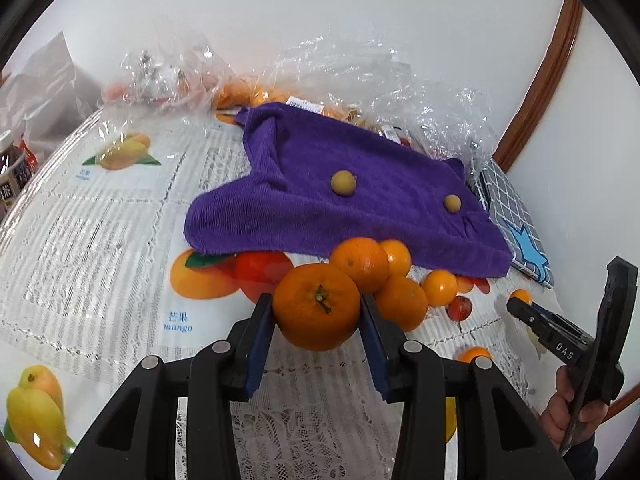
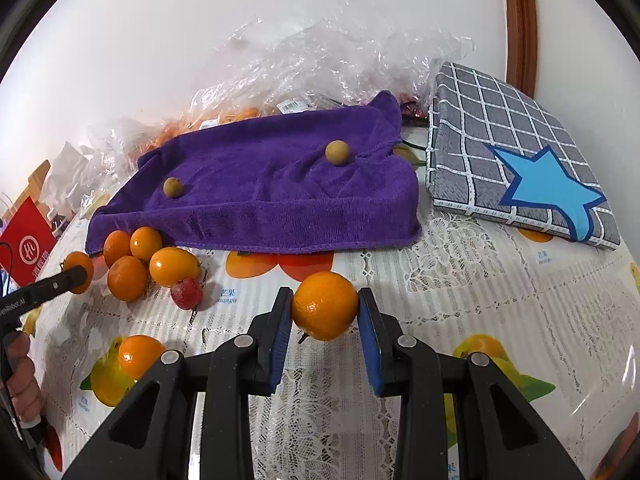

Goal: Organize fruits
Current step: 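Grasp a large orange with the left tool while the right tool holds its tangerine, then carry both fruits onto the purple towel and open the right tool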

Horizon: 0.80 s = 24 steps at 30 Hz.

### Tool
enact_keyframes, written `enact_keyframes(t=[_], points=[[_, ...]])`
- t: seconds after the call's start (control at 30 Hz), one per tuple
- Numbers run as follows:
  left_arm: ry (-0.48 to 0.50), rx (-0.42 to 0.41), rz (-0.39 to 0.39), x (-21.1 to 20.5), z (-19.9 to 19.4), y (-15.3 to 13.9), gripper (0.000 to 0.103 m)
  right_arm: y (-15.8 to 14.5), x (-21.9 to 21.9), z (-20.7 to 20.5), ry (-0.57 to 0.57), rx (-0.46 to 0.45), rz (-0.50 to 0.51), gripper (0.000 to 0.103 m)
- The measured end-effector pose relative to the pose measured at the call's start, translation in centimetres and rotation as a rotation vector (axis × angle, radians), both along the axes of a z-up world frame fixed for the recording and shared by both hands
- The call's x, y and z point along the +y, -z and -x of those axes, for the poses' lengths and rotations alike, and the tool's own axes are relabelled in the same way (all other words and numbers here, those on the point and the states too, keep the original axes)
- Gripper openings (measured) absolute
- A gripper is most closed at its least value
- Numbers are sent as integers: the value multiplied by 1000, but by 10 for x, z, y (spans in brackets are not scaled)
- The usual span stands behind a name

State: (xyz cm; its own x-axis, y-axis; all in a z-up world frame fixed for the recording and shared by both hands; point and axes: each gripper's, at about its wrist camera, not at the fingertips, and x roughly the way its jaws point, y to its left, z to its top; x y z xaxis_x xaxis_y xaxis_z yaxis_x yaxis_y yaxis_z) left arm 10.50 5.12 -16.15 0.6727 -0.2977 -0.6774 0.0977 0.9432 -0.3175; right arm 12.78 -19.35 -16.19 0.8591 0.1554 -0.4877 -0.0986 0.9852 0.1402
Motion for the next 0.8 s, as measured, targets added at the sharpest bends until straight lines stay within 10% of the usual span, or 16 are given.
enact_keyframes(t=[0.43, 0.8], points=[[-17, -101, 23, -14, -52, -58, 40, -56, 13, -13, -13, -95, 39, 32], [-35, -122, 40, -24, -97, -49, 40, -85, 13, -67, -27, -128, -5, 32]])
